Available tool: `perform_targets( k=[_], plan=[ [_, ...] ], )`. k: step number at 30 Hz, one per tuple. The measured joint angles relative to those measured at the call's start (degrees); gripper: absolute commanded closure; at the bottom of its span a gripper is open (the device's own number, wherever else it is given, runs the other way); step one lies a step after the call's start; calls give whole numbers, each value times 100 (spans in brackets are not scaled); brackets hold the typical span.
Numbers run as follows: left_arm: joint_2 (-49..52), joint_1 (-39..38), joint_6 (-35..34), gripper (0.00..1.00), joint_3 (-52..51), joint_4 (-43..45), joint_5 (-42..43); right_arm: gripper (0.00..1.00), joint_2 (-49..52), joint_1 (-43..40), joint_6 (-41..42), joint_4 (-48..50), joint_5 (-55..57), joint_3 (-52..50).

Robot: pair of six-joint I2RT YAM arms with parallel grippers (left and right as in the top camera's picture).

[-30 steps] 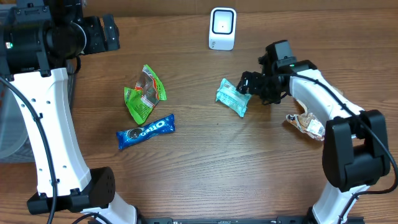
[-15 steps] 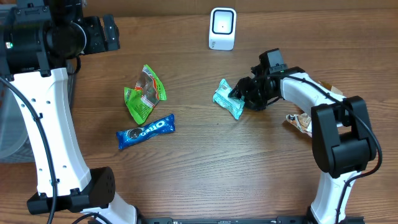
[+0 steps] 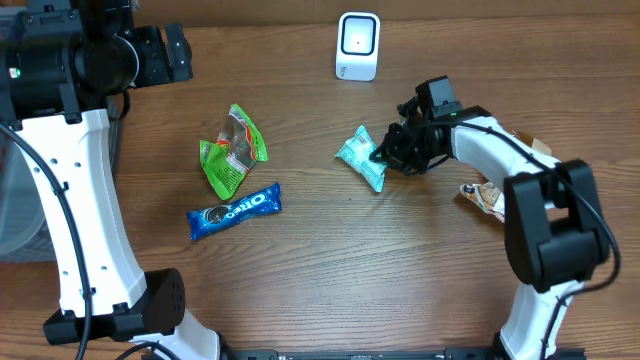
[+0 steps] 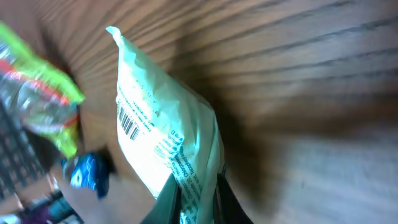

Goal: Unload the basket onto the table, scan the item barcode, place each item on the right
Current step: 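Lift the pale green bag and hold it to the white scanner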

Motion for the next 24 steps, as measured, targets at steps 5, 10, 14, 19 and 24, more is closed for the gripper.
perform_targets(
  k=[5, 10, 14, 19, 24],
  plan=[
    [0, 0, -2, 0, 0, 2, 0, 96, -1228, 0, -874, -850, 42, 800],
    [0, 0, 0, 0, 0, 0, 0, 96, -2190, 0, -1342, -1486, 212, 1600],
    [0, 0, 0, 0, 0, 0, 0, 96, -2439, 0, -1486, -1598, 439, 1773],
    [0, 0, 0, 0, 0, 0, 0, 96, -2437, 0, -1576, -1639, 678, 1773],
    [0, 0, 0, 0, 0, 0, 0, 96, -2380, 96, -1593, -1259, 1836, 1773]
  ],
)
